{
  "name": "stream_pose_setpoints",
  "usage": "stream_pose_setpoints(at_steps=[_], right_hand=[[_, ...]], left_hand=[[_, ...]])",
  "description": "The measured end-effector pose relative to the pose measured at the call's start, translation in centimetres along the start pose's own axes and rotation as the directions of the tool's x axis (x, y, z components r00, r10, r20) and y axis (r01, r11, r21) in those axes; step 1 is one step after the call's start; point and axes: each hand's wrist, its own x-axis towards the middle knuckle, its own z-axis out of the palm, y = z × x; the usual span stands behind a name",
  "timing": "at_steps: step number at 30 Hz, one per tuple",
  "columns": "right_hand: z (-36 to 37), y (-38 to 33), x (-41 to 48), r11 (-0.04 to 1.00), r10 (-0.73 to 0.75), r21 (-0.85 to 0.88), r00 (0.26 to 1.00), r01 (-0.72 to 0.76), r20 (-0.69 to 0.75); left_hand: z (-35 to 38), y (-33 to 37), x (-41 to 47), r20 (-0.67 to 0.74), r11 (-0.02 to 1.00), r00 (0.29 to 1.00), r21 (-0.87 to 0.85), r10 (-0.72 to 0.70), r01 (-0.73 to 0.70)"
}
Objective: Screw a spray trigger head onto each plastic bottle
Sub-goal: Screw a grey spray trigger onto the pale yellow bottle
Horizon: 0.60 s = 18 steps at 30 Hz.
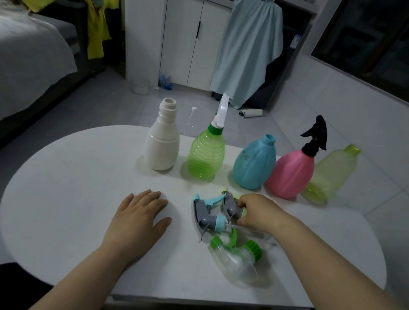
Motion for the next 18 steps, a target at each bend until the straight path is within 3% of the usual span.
stream_pose_setpoints(at_steps=[5, 9, 18], right_hand=[[-0.4, 0.4, -0.1, 0.996, -0.012, 0.089, 0.997, 0.019, -0.072], [-1.8, 1.3, -0.9, 0.965, 0.009, 0.258, 0.982, 0.04, -0.188], [-6.0, 5.1, -4.7, 0.73, 0.108, 0.63, 0.866, 0.264, -0.488]], left_hand=[[0.0, 0.0, 0.0, -0.011, 1.0, 1.0, 0.001, 0.001, -0.001], [0.0, 0.0, 0.0, -0.02, 1.0, 1.0, 0.005, -0.002, 0.002], [-0.9, 0.7, -0.2, 0.024, 1.0, 1.0, -0.007, -0.011, 0.011]])
